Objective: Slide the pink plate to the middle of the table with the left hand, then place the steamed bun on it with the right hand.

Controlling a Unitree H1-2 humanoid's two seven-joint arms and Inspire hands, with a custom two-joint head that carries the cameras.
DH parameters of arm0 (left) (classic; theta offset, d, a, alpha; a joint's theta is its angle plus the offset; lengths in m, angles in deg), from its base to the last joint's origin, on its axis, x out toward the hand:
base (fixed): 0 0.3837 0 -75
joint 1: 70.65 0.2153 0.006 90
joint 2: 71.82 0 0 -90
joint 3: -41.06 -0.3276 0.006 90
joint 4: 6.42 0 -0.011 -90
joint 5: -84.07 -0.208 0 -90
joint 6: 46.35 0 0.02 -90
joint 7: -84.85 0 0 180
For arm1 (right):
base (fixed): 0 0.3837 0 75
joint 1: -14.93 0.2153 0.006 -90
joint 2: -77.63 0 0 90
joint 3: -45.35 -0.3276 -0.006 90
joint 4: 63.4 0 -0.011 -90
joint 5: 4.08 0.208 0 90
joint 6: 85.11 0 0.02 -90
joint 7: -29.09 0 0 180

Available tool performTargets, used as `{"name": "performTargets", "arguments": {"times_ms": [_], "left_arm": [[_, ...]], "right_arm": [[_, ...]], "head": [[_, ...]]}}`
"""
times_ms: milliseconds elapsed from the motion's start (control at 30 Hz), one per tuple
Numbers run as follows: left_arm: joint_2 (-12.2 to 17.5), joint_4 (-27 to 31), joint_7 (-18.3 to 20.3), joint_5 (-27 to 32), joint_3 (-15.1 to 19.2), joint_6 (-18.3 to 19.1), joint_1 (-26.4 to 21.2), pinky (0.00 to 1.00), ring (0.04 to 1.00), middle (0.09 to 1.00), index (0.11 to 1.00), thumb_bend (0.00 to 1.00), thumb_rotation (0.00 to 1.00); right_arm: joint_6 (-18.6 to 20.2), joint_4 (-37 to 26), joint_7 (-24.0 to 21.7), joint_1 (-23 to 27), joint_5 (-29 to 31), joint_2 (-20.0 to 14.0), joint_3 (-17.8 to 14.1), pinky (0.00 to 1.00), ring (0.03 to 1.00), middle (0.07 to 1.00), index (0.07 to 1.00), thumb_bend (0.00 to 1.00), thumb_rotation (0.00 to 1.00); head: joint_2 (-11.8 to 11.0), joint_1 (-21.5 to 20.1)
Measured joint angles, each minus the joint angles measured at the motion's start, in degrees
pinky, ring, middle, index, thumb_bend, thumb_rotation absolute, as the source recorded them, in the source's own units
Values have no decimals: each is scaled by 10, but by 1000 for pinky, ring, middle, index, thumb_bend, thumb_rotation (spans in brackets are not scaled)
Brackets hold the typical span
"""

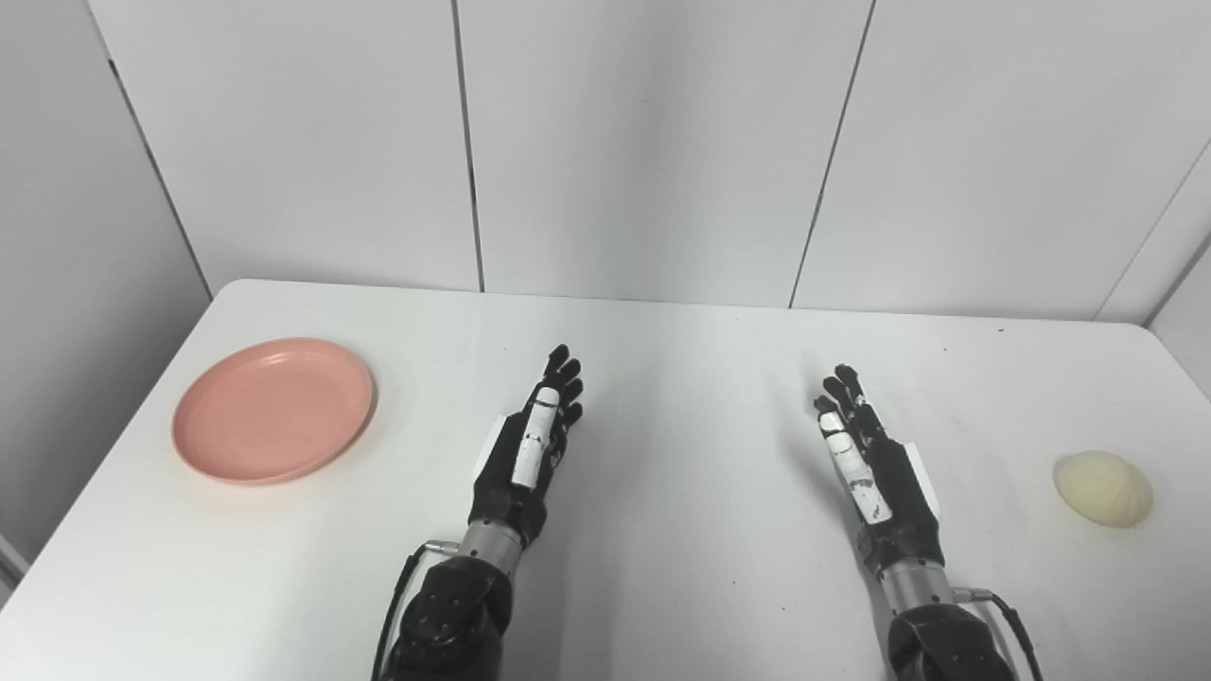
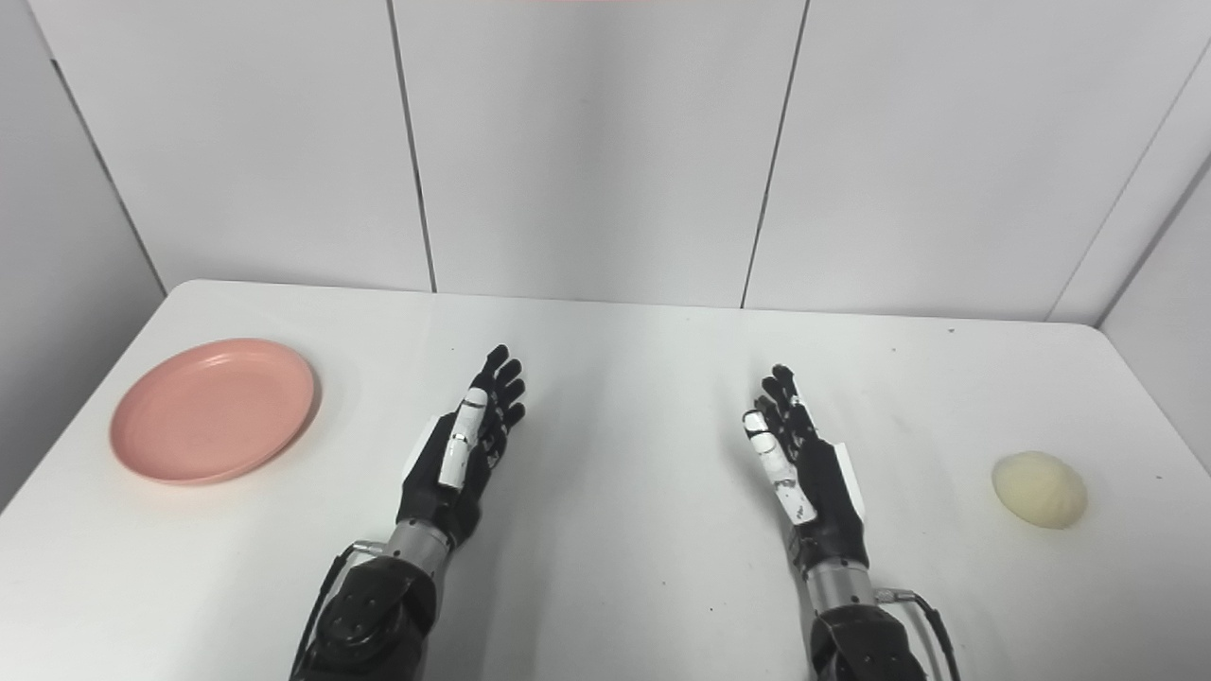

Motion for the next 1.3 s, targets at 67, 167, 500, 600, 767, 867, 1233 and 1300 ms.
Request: {"name": "performTargets", "arguments": {"times_ms": [67,167,500,600,767,867,1233,1300], "left_arm": [[-1,-12,-3,-5,-2,-10,-6,1000,1000,1000,1000,537,1000],[-2,-39,-11,-23,-8,-24,-20,1000,1000,1000,1000,526,1000],[-20,-162,-26,-36,-3,-112,-83,1000,1000,1000,1000,532,1000],[-22,-179,-26,-36,1,-125,-92,1000,1000,1000,1000,525,1000],[-23,-197,-32,-36,6,-136,-101,1000,1000,1000,1000,527,1000],[-23,-197,-33,-36,7,-148,-102,1000,1000,1000,1000,528,1000],[-33,-85,-47,5,40,-109,-51,1000,993,991,991,559,1000],[-32,-65,-49,15,48,-101,-40,964,960,960,959,567,1000]], "right_arm": [[0,3,-4,1,4,-3,-2,1000,953,964,979,647,791],[-6,11,-7,3,5,-12,-4,1000,958,971,986,618,806],[-43,42,-31,15,32,-30,-16,1000,962,979,989,589,818],[-56,55,-40,23,39,-31,-18,1000,970,984,994,562,827],[-57,57,-39,23,40,-32,-18,1000,965,980,993,529,839],[-57,54,-37,23,30,-32,-17,1000,960,978,991,514,841],[-56,40,-34,19,26,-27,-18,1000,964,980,995,459,838],[-56,40,-34,19,26,-26,-18,1000,969,984,998,456,835]], "head": [[-12,21],[-35,61],[-77,95],[-80,96],[-88,94],[-89,94],[-95,96],[-96,96]]}}
